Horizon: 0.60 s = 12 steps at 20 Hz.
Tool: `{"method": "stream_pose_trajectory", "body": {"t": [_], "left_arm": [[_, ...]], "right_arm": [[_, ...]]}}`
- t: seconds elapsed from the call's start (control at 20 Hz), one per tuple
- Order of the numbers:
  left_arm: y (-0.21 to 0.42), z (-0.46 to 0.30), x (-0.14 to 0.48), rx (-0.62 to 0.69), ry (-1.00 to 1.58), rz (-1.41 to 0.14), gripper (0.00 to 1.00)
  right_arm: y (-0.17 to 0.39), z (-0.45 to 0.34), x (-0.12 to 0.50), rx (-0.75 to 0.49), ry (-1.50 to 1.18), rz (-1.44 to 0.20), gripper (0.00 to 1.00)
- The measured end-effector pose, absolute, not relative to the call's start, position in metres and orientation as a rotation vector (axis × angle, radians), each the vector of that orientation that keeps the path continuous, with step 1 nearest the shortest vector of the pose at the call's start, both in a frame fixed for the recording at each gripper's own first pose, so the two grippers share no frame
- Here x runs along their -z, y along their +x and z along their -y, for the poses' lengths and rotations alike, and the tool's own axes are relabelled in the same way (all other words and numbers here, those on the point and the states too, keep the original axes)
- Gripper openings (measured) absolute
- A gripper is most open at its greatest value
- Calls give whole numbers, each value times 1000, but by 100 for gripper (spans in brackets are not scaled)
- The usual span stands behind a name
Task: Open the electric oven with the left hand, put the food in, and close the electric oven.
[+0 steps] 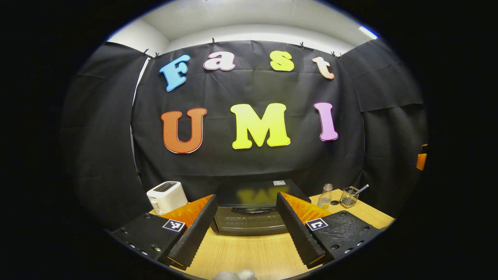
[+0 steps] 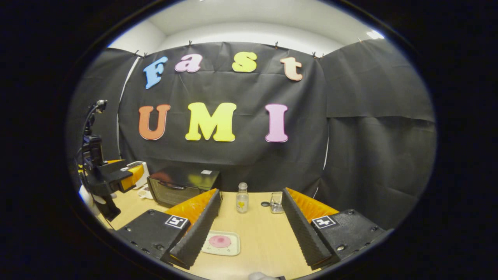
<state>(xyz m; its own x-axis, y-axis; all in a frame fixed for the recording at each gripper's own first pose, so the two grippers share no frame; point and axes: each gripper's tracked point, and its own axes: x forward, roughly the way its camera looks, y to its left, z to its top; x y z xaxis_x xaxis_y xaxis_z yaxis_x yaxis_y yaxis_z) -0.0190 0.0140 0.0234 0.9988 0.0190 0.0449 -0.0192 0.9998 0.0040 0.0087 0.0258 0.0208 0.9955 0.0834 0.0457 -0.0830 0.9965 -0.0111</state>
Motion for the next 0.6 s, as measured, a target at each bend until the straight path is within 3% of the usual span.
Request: {"method": "stream_pose_trajectory", "body": {"t": [0.05,0.6], "left_arm": [[-11,-14,-23,-21,7,43,100],[99,-3,36,-17,-14,-60,97]], "right_arm": [[9,-25,-19,-81,-13,41,100],[3,9,-10,24,-21,-21,99]]}}
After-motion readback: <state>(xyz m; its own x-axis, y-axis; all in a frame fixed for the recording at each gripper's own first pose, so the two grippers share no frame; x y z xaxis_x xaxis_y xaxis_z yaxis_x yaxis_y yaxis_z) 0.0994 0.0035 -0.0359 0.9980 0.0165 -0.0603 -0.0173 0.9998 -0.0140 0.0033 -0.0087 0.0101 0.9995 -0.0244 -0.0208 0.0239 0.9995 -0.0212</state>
